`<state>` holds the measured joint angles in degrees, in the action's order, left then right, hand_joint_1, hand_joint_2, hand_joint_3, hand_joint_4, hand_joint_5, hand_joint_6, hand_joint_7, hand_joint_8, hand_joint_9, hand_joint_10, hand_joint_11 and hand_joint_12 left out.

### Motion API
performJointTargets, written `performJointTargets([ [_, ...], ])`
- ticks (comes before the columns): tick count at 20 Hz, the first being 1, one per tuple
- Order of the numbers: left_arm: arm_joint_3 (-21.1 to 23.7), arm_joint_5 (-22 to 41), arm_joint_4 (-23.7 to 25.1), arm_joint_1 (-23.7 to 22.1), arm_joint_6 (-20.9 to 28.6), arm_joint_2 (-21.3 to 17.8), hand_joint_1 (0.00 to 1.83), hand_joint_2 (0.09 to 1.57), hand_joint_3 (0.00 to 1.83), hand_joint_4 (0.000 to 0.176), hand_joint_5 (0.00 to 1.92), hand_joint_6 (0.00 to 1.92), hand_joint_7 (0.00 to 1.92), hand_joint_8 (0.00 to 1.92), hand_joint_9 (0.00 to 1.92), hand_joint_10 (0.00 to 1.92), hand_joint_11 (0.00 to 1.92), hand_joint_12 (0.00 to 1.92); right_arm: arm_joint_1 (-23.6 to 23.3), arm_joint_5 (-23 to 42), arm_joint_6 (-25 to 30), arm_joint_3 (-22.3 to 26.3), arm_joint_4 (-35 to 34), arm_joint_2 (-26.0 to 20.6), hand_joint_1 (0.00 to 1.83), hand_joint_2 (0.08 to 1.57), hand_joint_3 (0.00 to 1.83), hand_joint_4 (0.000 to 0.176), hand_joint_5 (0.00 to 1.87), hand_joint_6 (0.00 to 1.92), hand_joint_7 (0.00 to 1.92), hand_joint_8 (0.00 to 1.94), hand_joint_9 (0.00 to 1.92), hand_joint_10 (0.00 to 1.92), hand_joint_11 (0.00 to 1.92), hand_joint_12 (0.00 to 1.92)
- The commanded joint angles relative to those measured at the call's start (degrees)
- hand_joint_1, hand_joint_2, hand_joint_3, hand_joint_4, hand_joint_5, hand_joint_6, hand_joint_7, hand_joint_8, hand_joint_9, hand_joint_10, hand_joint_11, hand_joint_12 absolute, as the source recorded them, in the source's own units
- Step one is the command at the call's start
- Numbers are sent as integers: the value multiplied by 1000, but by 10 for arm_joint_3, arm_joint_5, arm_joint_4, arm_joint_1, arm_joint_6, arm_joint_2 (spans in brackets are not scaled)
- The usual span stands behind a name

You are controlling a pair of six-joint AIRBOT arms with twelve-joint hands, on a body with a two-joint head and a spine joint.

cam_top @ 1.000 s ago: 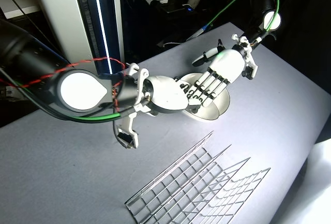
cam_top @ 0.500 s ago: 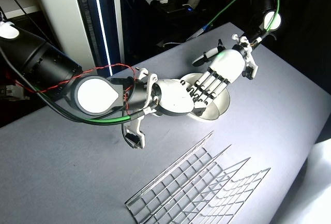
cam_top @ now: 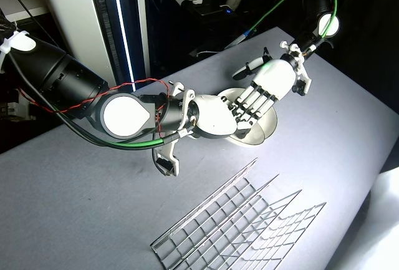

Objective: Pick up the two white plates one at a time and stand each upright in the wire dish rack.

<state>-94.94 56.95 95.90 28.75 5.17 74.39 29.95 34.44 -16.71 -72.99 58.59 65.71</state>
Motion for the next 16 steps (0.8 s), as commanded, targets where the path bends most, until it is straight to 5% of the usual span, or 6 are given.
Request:
performJointTargets([
  [1, -1, -8, 18, 7, -2, 2, 0, 1129, 4, 0, 0, 0, 0, 0, 0, 0, 0, 0, -2, 19, -1, -2, -13, -2, 1182, 1063, 3, 0, 465, 29, 490, 22, 478, 35, 28, 1158],
  [7, -1, -8, 17, 7, -2, 2, 0, 1122, 0, 0, 0, 0, 0, 0, 0, 0, 0, 0, -2, 17, -3, -4, -22, -2, 1221, 1059, 0, 0, 872, 32, 907, 24, 872, 65, 398, 1117],
  [8, -1, -8, 16, 7, -2, 2, 0, 1123, 0, 0, 0, 0, 0, 0, 0, 0, 0, 0, -2, 17, -3, -4, -22, -2, 1170, 1136, 0, 0, 918, 844, 983, 6, 933, 52, 464, 1107],
  [9, -1, -8, 16, 7, -2, 2, 0, 1124, 1, 0, 0, 0, 0, 0, 0, 0, 0, 0, -2, 17, -3, -4, -22, -2, 1214, 1099, 14, 0, 955, 995, 1046, 658, 1039, 73, 543, 1118],
  [12, -1, -8, 16, 7, -2, 2, 0, 1128, 2, 0, 0, 0, 0, 0, 0, 0, 0, 0, -2, 17, -3, -5, -23, -2, 1223, 1107, 0, 10, 1018, 995, 1005, 887, 1162, 104, 682, 1153],
  [16, 0, -8, 8, 9, -2, 0, 0, 1118, 0, 0, 0, 0, 0, 0, 0, 0, 0, 0, -2, 17, -3, -6, -23, -2, 1238, 1079, 1, 8, 1070, 914, 1078, 767, 1239, 78, 781, 1099],
])
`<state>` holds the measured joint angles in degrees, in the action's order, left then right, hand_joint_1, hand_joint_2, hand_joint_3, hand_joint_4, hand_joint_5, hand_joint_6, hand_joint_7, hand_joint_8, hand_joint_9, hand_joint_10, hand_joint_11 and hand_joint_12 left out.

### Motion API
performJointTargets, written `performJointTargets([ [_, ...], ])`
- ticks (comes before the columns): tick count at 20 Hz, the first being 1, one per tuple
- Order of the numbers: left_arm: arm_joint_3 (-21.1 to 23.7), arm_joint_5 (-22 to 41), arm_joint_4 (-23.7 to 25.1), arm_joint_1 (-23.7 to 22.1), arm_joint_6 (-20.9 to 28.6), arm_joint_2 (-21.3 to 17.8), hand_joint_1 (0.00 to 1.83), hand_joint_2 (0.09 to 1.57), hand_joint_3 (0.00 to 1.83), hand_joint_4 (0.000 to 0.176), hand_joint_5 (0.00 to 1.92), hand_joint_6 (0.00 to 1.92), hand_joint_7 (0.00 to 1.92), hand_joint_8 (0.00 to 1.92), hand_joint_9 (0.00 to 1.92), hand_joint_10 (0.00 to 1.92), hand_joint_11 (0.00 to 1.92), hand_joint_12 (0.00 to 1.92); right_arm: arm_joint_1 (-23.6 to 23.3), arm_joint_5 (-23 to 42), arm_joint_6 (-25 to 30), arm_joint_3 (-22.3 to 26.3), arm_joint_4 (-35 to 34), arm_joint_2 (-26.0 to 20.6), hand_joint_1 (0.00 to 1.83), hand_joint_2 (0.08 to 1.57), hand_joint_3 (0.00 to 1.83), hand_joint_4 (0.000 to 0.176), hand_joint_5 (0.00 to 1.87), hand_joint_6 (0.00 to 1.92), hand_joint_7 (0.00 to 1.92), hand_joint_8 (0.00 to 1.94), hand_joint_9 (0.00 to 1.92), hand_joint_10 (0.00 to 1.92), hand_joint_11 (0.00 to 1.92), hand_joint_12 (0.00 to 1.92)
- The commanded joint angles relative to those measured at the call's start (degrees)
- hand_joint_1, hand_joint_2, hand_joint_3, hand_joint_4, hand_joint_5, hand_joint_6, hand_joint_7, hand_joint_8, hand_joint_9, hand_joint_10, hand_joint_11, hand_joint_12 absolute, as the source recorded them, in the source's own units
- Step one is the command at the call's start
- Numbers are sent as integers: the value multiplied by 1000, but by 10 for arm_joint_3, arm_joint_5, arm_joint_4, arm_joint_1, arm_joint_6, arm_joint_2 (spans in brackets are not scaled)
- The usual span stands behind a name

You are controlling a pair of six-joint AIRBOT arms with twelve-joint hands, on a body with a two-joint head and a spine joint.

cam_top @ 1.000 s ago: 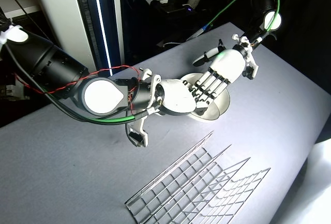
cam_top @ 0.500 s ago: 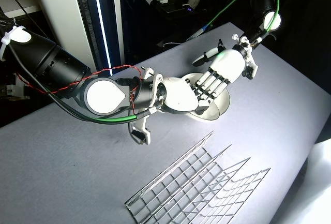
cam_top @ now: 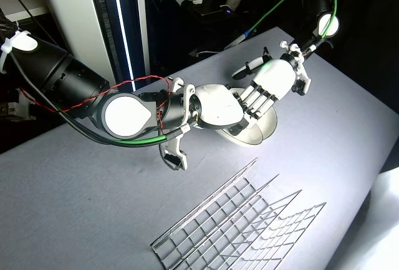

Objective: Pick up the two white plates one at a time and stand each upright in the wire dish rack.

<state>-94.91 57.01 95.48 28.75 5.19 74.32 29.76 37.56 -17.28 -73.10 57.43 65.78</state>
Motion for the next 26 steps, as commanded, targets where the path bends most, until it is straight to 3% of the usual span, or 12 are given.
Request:
performJointTargets([
  [1, 1, -8, 4, 8, -2, -2, 0, 1125, 1, 0, 0, 0, 0, 0, 0, 0, 0, 0, 0, -14, 2, -4, -11, -3, 1234, 1085, 1, 14, 1053, 934, 1067, 793, 1242, 67, 775, 1102],
  [3, 5, -3, -11, 4, -1, -11, 0, 1126, 1, 0, 0, 0, 0, 0, 0, 0, 0, 0, -1, -12, 2, -4, -12, -3, 1241, 1069, 0, 20, 1080, 882, 1122, 709, 1269, 56, 809, 1092],
  [7, 28, 8, -45, -11, 4, -51, 0, 1123, 0, 0, 0, 0, 0, 0, 0, 0, 0, 0, -4, 0, 3, -4, -20, -3, 1228, 1093, 1, 24, 1010, 979, 1071, 812, 1255, 31, 749, 1110],
  [8, 33, 8, -55, -17, 12, -64, 0, 1122, 0, 0, 0, 0, 0, 0, 0, 0, 0, 0, -6, 3, 3, -4, -24, -3, 1351, 1078, 0, 0, 1024, 941, 1110, 707, 1032, 835, 762, 1096],
  [11, 45, 8, -66, -36, 28, -98, 0, 1132, 4, 0, 0, 0, 0, 0, 0, 0, 0, 0, -17, 17, 4, -3, -29, -4, 1228, 1094, 3, 19, 1018, 980, 1050, 830, 1119, 285, 718, 1120],
  [12, 52, 9, -66, -43, 33, -113, 0, 1123, 0, 0, 0, 0, 0, 0, 0, 0, 0, 0, -24, 20, 4, 3, -37, -8, 1344, 1088, 17, 0, 994, 999, 1051, 810, 954, 949, 710, 1139],
  [13, 56, 11, -65, -49, 36, -121, 0, 1121, 0, 0, 0, 0, 0, 0, 0, 0, 0, 0, -28, 20, 4, 10, -48, -12, 1369, 1093, 4, 0, 986, 1010, 1059, 793, 927, 1079, 717, 1143],
  [14, 65, 15, -57, -61, 41, -137, 0, 1132, 4, 0, 0, 0, 0, 0, 0, 0, 0, 0, -37, 23, 4, 22, -65, -18, 1236, 1088, 1, 14, 1021, 969, 1076, 792, 1076, 428, 748, 1102],
  [16, 73, 20, -52, -73, 48, -158, 0, 1129, 2, 0, 0, 0, 0, 0, 0, 0, 0, 0, -51, 25, 5, 36, -81, -25, 1234, 1086, 0, 22, 1027, 952, 1086, 784, 1136, 284, 748, 1095],
  [17, 72, 25, -52, -81, 61, -167, 0, 1122, 0, 0, 0, 0, 0, 0, 0, 0, 0, 0, -60, 25, 6, 46, -89, -32, 1352, 1063, 23, 0, 1024, 937, 1122, 707, 1000, 878, 732, 1100],
  [19, 69, 27, -52, -90, 76, -179, 0, 1129, 2, 0, 0, 0, 0, 0, 0, 0, 0, 0, -74, 25, 8, 59, -98, -41, 1374, 1074, 7, 0, 1010, 951, 1121, 712, 956, 1034, 726, 1123],
  [26, 43, 28, -25, -107, 113, -224, 0, 1135, 5, 0, 0, 0, 0, 0, 0, 0, 0, 0, -115, 20, 18, 105, -166, -74, 1383, 1072, 0, 0, 1001, 955, 1116, 696, 991, 1044, 748, 1105],
])
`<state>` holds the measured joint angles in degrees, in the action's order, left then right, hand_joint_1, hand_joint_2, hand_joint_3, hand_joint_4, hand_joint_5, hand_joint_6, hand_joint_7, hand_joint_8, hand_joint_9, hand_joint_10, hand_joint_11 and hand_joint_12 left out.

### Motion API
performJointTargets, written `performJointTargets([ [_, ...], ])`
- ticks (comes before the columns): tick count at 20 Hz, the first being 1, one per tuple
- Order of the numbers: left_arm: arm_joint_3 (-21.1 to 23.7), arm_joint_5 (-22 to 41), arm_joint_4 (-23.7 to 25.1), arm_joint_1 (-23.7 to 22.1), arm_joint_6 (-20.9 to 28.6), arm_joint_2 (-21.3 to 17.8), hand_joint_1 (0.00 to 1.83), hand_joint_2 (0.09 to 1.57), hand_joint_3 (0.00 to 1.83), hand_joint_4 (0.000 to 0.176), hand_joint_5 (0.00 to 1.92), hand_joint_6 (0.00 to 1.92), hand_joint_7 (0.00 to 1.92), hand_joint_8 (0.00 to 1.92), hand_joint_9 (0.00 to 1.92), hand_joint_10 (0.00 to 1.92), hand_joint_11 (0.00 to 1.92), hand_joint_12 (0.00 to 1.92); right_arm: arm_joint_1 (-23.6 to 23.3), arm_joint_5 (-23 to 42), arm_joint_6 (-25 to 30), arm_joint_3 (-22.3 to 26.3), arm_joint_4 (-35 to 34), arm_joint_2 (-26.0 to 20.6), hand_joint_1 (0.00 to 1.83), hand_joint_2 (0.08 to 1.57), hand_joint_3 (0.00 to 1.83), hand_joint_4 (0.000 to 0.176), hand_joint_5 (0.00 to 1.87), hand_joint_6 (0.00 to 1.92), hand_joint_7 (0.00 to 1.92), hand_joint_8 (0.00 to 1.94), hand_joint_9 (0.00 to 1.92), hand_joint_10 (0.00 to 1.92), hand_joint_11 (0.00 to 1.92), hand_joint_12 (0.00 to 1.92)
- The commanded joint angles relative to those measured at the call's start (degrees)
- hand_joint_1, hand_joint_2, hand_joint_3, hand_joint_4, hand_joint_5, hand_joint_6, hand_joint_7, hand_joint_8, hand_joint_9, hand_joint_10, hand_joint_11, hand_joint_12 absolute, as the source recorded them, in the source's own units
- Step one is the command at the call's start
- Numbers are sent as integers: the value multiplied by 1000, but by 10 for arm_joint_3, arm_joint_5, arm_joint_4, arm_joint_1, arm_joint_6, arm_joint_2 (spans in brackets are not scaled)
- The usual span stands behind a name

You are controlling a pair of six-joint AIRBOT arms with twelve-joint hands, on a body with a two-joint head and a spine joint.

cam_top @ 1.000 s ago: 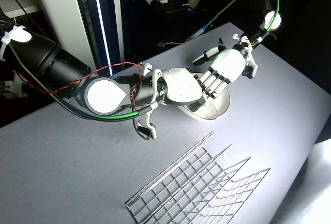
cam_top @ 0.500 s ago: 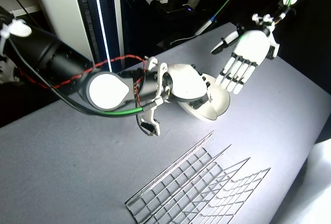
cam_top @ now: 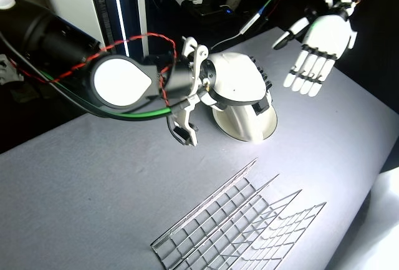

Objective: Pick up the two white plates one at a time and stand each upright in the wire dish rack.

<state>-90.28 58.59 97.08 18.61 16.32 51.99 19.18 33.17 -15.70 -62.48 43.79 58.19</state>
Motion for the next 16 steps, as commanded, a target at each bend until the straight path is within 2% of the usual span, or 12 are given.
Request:
performJointTargets([
  [1, -3, 12, -41, -6, 3, -8, 0, 1122, 0, 0, 0, 0, 0, 0, 0, 0, 0, 0, -15, 62, 4, 7, -43, -6, 1376, 1090, 0, 0, 1000, 985, 1056, 805, 931, 1095, 759, 1091],
  [2, -2, 11, -40, -6, 5, -14, 0, 1121, 0, 0, 0, 0, 0, 0, 0, 0, 0, 0, -19, 59, 4, 13, -53, -12, 1374, 1100, 1, 0, 998, 997, 1030, 839, 895, 1143, 748, 1105],
  [6, 20, 4, -35, -6, 11, -41, 0, 1127, 1, 0, 0, 0, 0, 0, 0, 0, 0, 0, -44, 43, 9, 28, -84, -27, 1381, 1082, 0, 0, 1055, 912, 1081, 758, 906, 1107, 761, 1090],
  [7, 30, 0, -36, -6, 11, -47, 0, 1124, 0, 0, 0, 0, 0, 0, 0, 0, 0, 0, -56, 31, 11, 33, -102, -30, 1466, 1087, 2, 0, 1059, 886, 1071, 750, 930, 1006, 706, 1476],
  [8, 40, -5, -38, -7, 11, -50, 0, 1122, 0, 0, 0, 0, 0, 0, 0, 0, 0, 0, -66, 20, 13, 38, -121, -33, 1484, 1084, 0, 0, 1063, 872, 1087, 726, 959, 958, 701, 1539],
  [12, 72, -28, -39, -6, 13, -55, 0, 1119, 0, 0, 0, 0, 0, 0, 0, 0, 0, 0, -102, -20, 16, 45, -169, -37, 1490, 1090, 0, 0, 1017, 931, 1070, 787, 965, 939, 702, 1559],
  [14, 80, -40, -39, -7, 13, -49, 0, 1117, 0, 0, 0, 0, 0, 0, 0, 0, 0, 0, -118, -42, 19, 47, -206, -39, 1497, 1058, 0, 0, 1073, 820, 1159, 669, 1043, 811, 758, 1487],
  [16, 74, -46, -48, -9, 13, -38, 0, 1114, 0, 0, 0, 0, 0, 0, 0, 0, 0, 0, -131, -56, 20, 47, -240, -43, 1497, 1062, 1, 0, 1046, 842, 1146, 688, 1043, 829, 758, 1499],
])
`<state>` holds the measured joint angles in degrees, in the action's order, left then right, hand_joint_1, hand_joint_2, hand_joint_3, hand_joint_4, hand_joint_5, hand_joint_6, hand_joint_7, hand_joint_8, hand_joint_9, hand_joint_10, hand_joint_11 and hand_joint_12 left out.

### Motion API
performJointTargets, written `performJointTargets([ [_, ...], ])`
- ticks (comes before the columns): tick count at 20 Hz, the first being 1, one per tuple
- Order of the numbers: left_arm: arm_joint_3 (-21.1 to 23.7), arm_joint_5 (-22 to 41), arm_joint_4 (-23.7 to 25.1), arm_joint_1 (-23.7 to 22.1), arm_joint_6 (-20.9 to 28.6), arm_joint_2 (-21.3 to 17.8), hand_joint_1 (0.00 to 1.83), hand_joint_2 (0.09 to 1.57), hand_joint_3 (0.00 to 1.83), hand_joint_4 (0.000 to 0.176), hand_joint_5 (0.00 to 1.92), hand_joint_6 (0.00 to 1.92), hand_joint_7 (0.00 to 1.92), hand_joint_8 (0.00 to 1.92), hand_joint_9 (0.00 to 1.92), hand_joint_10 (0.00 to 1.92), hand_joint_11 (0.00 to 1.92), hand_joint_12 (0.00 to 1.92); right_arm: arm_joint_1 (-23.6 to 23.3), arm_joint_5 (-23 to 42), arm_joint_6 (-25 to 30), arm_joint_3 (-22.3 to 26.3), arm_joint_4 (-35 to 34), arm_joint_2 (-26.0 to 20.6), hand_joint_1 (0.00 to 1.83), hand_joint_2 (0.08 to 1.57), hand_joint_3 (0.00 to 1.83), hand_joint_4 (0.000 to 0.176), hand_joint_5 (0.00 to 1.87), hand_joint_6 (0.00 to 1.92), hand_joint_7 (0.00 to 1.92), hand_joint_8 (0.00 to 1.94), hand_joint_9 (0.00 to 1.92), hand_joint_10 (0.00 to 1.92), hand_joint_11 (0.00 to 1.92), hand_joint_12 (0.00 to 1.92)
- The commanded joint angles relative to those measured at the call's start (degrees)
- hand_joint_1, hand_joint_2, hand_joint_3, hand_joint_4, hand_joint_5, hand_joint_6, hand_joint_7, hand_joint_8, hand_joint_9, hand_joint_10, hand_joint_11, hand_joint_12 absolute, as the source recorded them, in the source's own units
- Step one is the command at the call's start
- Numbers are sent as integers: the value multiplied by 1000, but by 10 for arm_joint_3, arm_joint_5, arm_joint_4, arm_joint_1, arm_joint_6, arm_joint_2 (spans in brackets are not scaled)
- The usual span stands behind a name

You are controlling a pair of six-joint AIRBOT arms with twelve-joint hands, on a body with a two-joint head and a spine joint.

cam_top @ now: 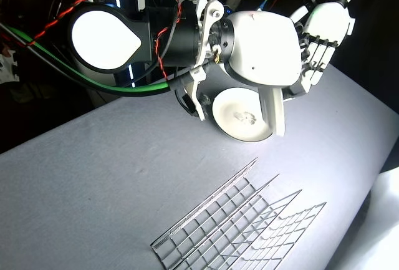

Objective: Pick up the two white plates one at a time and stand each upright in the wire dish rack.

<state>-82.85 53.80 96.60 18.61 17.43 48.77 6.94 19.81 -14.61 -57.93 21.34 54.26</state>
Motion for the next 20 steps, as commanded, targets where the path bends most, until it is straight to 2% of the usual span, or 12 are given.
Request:
performJointTargets([
  [1, -6, -9, -45, -11, 1, 1, 0, 1121, 0, 0, 0, 0, 0, 0, 0, 0, 0, 0, -16, 72, 10, 2, -32, -7, 1496, 1066, 0, 0, 1036, 869, 1129, 719, 1040, 826, 753, 1497],
  [4, -16, -25, -45, -11, -1, 10, 0, 1118, 0, 0, 0, 0, 0, 0, 0, 0, 0, 0, -25, 63, 10, 2, -75, -14, 1494, 1069, 0, 0, 1047, 868, 1122, 702, 1045, 851, 718, 1509],
  [7, -16, -30, -45, -8, -4, 12, 0, 1126, 2, 0, 0, 0, 0, 0, 0, 0, 0, 0, -34, 54, 10, 2, -124, -23, 1497, 1054, 0, 0, 1076, 794, 1153, 641, 1076, 807, 769, 1479],
  [8, -15, -31, -45, -7, -4, 12, 0, 1138, 7, 0, 0, 0, 0, 0, 0, 0, 0, 0, -35, 51, 10, 1, -135, -27, 1415, 1046, 0, 0, 1086, 799, 1150, 668, 1055, 909, 799, 1169],
  [9, -14, -33, -45, -6, -5, 12, 0, 1137, 6, 0, 0, 0, 0, 0, 0, 0, 0, 0, -35, 50, 10, 1, -148, -30, 1479, 1057, 0, 0, 1087, 771, 1146, 647, 1082, 856, 740, 1424],
  [10, -13, -33, -45, -5, -5, 12, 0, 1134, 5, 0, 0, 0, 0, 0, 0, 0, 0, 0, -35, 49, 10, 1, -158, -33, 1493, 1058, 0, 0, 1077, 765, 1151, 639, 1092, 852, 727, 1475],
  [13, -11, -38, -45, -5, -7, 12, 0, 1153, 13, 0, 0, 0, 0, 0, 0, 0, 0, 0, -35, 47, 8, -5, -176, -40, 1497, 1052, 2, 0, 1073, 764, 1167, 600, 1113, 834, 730, 1476],
  [16, -3, -56, -46, -5, -7, 12, 0, 1129, 0, 0, 0, 0, 0, 0, 0, 0, 0, 0, -34, 42, 7, -28, -180, -43, 1496, 1059, 0, 0, 1063, 786, 1128, 657, 1104, 839, 731, 1491],
  [20, 0, -65, -46, -5, -7, 13, 0, 1127, 0, 0, 0, 0, 0, 0, 0, 0, 0, 0, -34, 32, 6, -68, -180, -43, 1501, 1033, 1, 0, 1111, 711, 1232, 482, 1163, 717, 775, 1442],
])
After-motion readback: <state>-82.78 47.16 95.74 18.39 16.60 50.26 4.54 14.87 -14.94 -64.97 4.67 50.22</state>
